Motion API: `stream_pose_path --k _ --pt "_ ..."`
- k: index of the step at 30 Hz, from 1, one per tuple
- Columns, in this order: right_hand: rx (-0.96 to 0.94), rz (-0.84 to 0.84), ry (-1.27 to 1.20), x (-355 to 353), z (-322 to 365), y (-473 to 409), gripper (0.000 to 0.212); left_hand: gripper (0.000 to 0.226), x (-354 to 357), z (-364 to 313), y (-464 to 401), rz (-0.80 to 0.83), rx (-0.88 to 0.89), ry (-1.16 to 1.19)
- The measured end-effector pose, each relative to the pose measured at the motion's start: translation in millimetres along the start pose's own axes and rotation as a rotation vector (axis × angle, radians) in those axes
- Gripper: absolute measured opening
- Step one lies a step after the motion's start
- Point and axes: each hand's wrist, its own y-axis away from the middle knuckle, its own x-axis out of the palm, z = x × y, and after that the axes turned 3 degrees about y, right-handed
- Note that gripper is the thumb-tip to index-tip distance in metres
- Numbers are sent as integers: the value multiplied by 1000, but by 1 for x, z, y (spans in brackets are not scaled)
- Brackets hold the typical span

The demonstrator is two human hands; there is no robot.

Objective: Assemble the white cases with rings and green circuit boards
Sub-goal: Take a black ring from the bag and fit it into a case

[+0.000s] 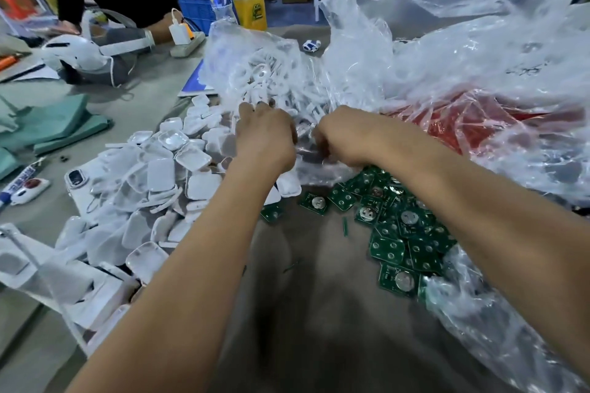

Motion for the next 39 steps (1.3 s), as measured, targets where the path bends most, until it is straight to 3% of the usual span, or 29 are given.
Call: stream_pose_path --k 5,10,13,17,20,23,25,28,31,35,37,39 --pt "27 14 172 6 2 -6 18 41 2 -1 -1 -8 98 -73" --pt "32 -23 216 4 0 -5 14 26 -7 4 -12 -182 13 155" --pt "41 -124 -47 -3 -11 -1 19 24 -14 3 -15 -335 -1 259" --pt "140 -610 -543 -20 -29 9 17 31 -19 -7 -12 -233 26 354" --pt "155 -699 -841 -28 -38 26 17 30 -25 -34 -2 -244 158 647" --pt "132 -655 -987 -28 -54 50 24 21 -29 -69 8 -6 146 1170" --pt "137 -657 -1000 -27 -69 70 23 11 -25 -86 14 137 155 1314" --pt "176 -525 -895 -27 -97 112 13 15 -7 -113 22 234 164 1307" --pt "267 -235 -824 -31 -122 158 5 21 13 -138 35 362 199 1216" --pt "437 243 -552 -24 -138 205 17 17 34 -165 57 496 256 1156" --pt "504 338 -393 -16 -136 219 7 16 39 -176 67 529 247 1232" --pt "514 315 -210 -8 -131 225 26 15 42 -185 75 507 244 1290"
